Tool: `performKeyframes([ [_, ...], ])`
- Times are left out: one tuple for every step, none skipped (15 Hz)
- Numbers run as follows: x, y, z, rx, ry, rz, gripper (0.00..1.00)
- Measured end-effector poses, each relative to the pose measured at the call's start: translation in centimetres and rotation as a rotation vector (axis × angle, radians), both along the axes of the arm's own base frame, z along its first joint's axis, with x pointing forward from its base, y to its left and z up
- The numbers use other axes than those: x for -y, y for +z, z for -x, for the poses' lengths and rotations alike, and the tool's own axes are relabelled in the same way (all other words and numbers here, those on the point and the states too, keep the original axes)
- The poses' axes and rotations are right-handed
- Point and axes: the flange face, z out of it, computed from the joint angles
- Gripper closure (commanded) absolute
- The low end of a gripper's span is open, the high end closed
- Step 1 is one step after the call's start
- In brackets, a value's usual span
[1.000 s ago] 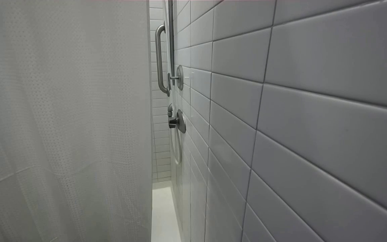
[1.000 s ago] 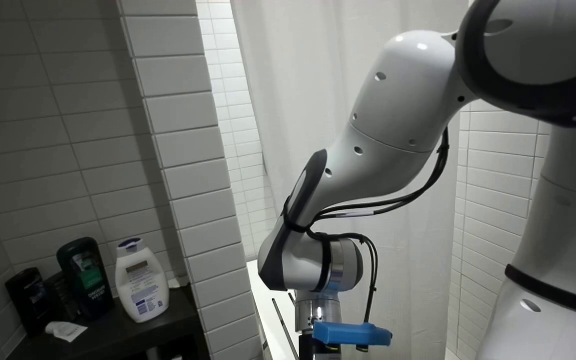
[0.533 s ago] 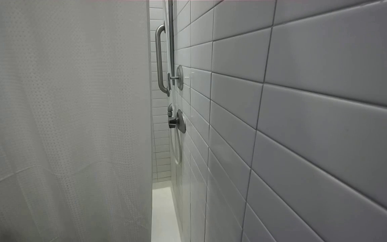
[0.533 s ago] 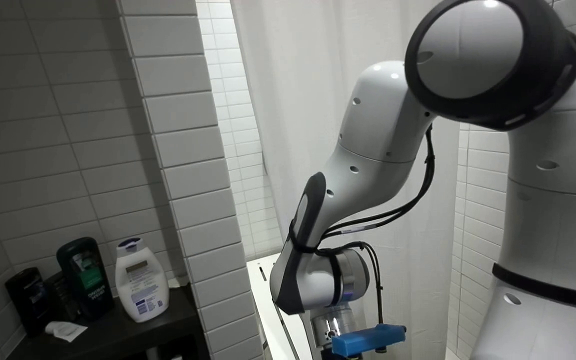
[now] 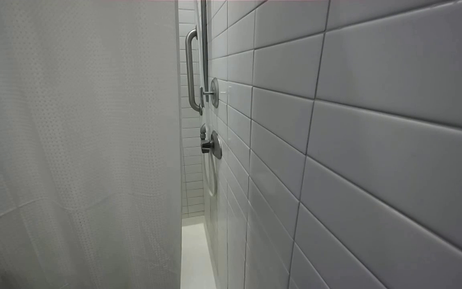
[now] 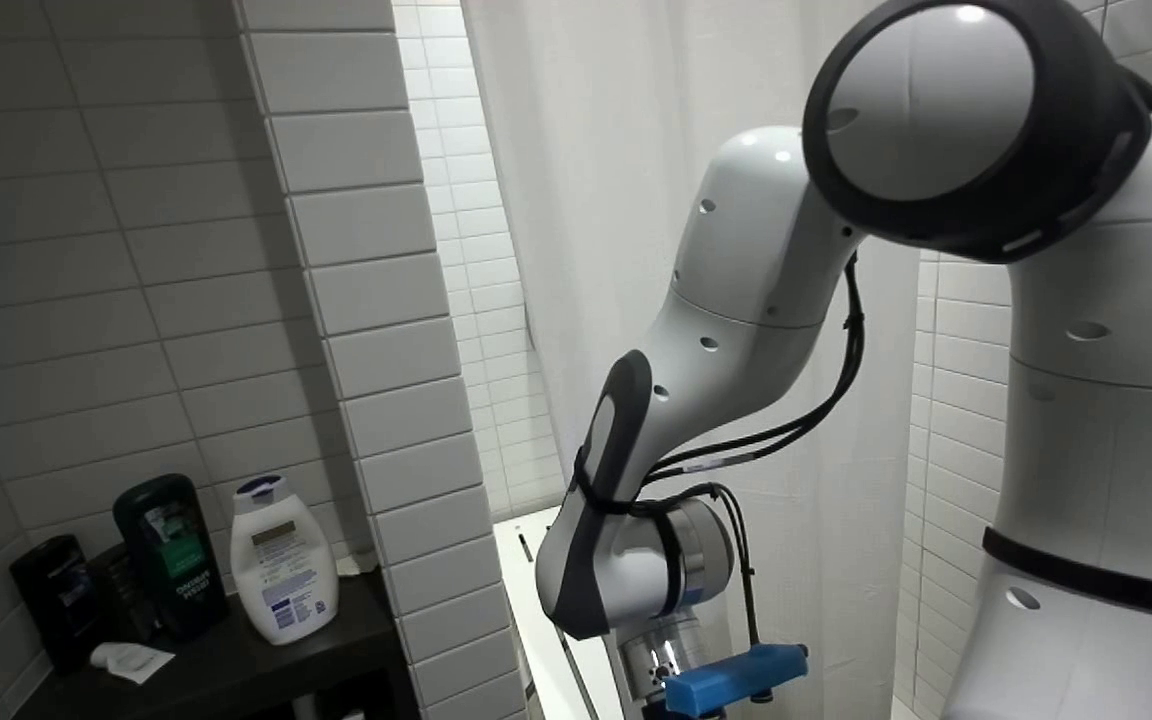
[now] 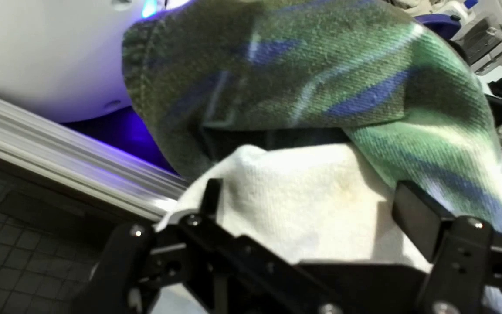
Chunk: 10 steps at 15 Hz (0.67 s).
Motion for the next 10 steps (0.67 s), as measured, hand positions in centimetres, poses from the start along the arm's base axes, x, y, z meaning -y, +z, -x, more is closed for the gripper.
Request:
performKeyframes([
  [-0.5, 0.3, -0.4, 0.008, 0.005, -0.035, 0.0],
  [-1.1, 0.8, -0.8, 0.019, 0.012, -0.07, 0.0],
  [-1.9, 1.2, -1.0, 0.028, 0.023, -0.098, 0.0],
  [-2.7, 1.5, -1.2, 0.033, 0.033, -0.12, 0.0],
  [-3.4, 1.8, -1.2, 0.033, 0.04, -0.137, 0.0],
  [-4.0, 2.1, -1.1, 0.031, 0.047, -0.146, 0.0],
  [-4.5, 2.2, -0.9, 0.028, 0.053, -0.152, 0.0],
  [-4.9, 2.2, -0.6, 0.021, 0.062, -0.152, 0.0],
  [-5.2, 2.0, -0.3, 0.011, 0.071, -0.147, 0.0],
  [-5.5, 1.8, 0.1, -0.002, 0.079, -0.14, 0.0],
])
